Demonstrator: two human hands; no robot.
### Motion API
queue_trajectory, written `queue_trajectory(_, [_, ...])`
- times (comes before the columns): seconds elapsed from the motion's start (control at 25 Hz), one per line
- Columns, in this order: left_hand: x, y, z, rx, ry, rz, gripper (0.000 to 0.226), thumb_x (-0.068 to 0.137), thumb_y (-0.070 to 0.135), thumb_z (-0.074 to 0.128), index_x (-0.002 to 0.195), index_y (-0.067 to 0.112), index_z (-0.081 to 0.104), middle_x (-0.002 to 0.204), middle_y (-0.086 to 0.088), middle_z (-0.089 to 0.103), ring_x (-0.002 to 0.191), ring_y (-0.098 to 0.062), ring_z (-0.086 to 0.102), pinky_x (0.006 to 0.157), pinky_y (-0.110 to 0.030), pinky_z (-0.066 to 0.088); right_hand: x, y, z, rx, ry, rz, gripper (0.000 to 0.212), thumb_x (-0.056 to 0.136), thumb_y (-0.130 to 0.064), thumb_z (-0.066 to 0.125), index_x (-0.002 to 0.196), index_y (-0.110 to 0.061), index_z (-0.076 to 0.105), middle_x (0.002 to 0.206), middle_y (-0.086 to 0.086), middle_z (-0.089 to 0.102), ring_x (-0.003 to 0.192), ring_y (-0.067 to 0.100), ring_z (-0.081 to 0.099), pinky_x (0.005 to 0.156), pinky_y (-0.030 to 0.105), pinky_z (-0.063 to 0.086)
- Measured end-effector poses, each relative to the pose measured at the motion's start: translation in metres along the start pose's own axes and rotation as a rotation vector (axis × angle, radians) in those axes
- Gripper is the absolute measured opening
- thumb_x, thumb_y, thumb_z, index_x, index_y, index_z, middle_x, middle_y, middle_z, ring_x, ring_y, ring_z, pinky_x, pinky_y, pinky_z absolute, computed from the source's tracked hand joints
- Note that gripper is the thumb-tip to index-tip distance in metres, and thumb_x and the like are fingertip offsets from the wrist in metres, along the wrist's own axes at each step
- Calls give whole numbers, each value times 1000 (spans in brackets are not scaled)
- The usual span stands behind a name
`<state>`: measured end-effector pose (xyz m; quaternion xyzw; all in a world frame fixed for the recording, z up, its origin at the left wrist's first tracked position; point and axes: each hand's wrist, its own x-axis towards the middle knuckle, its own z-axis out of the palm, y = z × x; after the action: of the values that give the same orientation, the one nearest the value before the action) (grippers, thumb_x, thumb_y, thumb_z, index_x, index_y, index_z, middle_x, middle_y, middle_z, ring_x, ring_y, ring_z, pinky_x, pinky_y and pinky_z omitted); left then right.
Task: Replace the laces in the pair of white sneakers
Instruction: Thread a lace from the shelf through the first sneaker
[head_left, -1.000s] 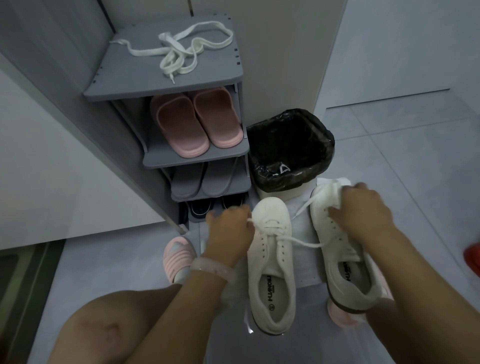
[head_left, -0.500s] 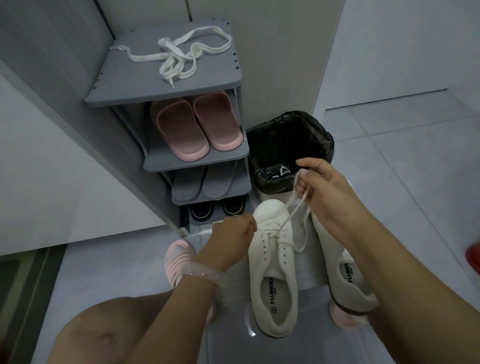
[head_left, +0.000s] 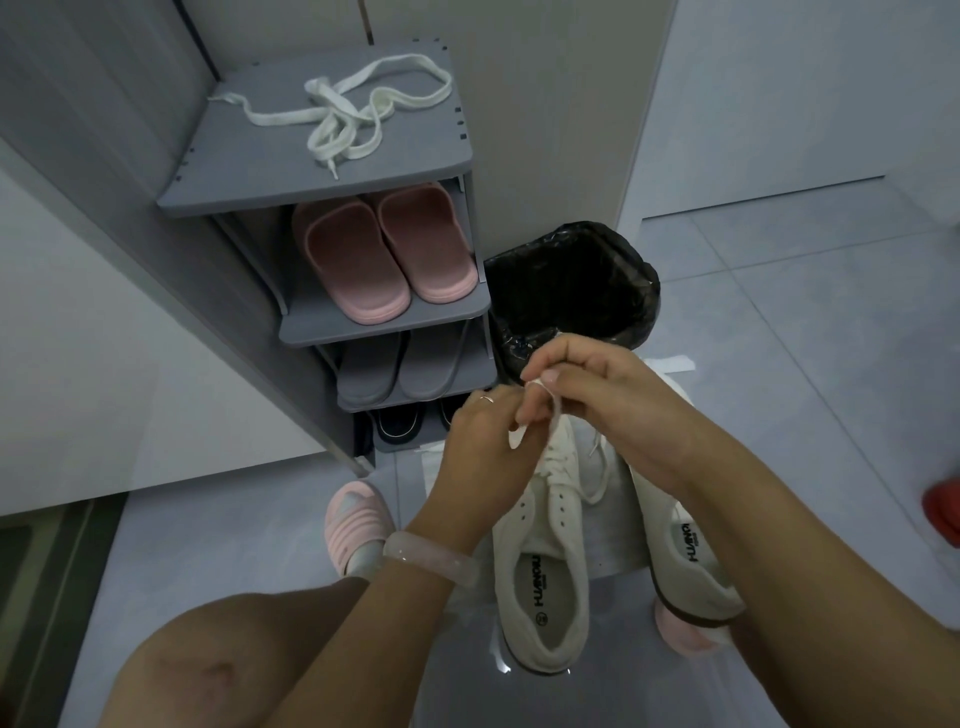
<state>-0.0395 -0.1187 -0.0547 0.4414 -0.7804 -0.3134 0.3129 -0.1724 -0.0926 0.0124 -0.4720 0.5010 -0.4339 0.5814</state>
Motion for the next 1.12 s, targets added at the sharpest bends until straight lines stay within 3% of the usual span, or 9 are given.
queue_trajectory(0.12, [-3,-10,6,110,-107,-57,34,89,28,40,88,5,65,81,-7,63,85,-28,55,73,-35,39,-1,-1,-4,117,21,-88,20,93,0,41,91,-11,58,83,6,71,49,9,49,51,17,43])
queue_trajectory(0.28, [-10,-40,7,481,-335,-354,36,99,24,32,104,7,62,109,-11,61,106,-29,53,90,-39,42,1,7,-18,213,188,-225,37,88,-13,48,120,-32,49,109,1,70,40,3,32,42,15,27])
queue_trajectory(0.36, [-16,-52,6,653,-451,-452,35,100,25,30,110,7,58,117,-13,56,113,-30,50,96,-44,41,1,9,-24,272,295,-269,38,91,-10,46,121,-33,49,108,-4,70,52,3,50,54,15,42])
queue_trajectory(0.44, [-19,-59,7,649,-481,-444,35,100,24,30,110,6,59,119,-14,55,113,-30,49,98,-42,40,3,9,-27,293,369,-278,33,95,-5,41,114,-26,56,101,-7,72,85,7,66,82,21,49])
queue_trajectory(0.56, [-15,-59,6,505,-504,-452,37,100,21,31,98,2,62,111,-14,59,107,-27,52,89,-31,39,5,12,-26,304,403,-284,30,95,-3,39,103,-22,61,94,-7,73,109,12,62,100,28,44])
queue_trajectory(0.72, [-16,-56,4,310,-487,-557,33,93,10,43,61,16,47,75,-3,55,82,-26,59,79,-34,48,6,15,-27,368,423,-293,34,93,0,41,88,-22,67,89,-5,74,105,12,64,90,23,46])
queue_trajectory(0.88, [-14,-53,0,209,-501,-577,37,83,-2,55,54,16,45,73,-3,59,75,-24,61,79,-37,56,7,16,-31,429,457,-303,36,92,2,41,83,-21,67,85,-5,74,102,12,65,93,25,46])
queue_trajectory(1.0, [-16,-52,0,250,-551,-565,35,85,1,56,54,14,42,70,-7,58,81,-32,65,79,-40,56,8,18,-34,471,487,-302,40,92,1,41,79,-25,70,87,-4,74,101,11,65,96,27,44])
queue_trajectory(1.12, [-18,-50,-1,322,-640,-537,33,89,12,55,57,13,48,65,-3,54,72,-24,59,73,-33,52,8,17,-36,553,497,-294,38,92,1,42,80,-23,69,88,-3,73,100,11,65,95,26,46])
